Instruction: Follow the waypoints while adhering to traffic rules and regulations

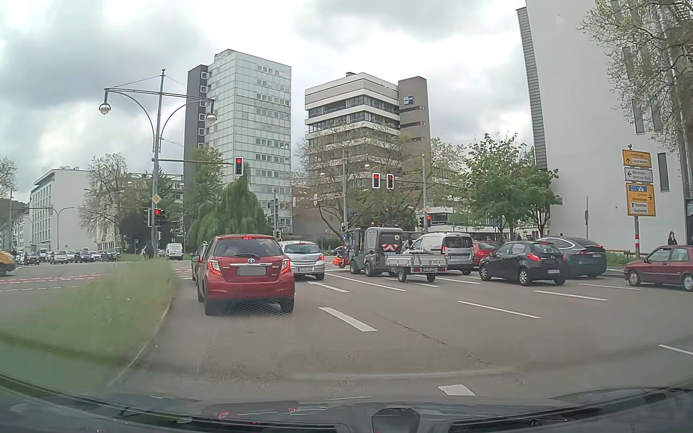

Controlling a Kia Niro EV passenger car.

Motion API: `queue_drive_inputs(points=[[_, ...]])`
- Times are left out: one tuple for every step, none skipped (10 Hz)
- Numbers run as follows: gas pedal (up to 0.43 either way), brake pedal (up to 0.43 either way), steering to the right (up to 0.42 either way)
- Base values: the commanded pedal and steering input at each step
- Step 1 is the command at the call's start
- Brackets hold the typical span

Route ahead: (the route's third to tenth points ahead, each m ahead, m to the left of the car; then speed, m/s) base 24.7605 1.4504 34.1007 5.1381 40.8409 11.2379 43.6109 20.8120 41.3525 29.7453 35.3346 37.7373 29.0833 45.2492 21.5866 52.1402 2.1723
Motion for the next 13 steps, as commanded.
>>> queue_drive_inputs(points=[[0.000,0.104,-0.152],[0.000,0.091,-0.152],[0.000,0.085,-0.152],[0.000,0.073,-0.152],[0.000,0.061,-0.152],[0.000,0.043,-0.152],[0.000,0.037,-0.152],[0.000,0.030,-0.156],[0.000,0.030,-0.162],[0.000,0.037,-0.169],[0.000,0.037,-0.175],[0.000,0.012,-0.179],[0.000,0.000,-0.180]])
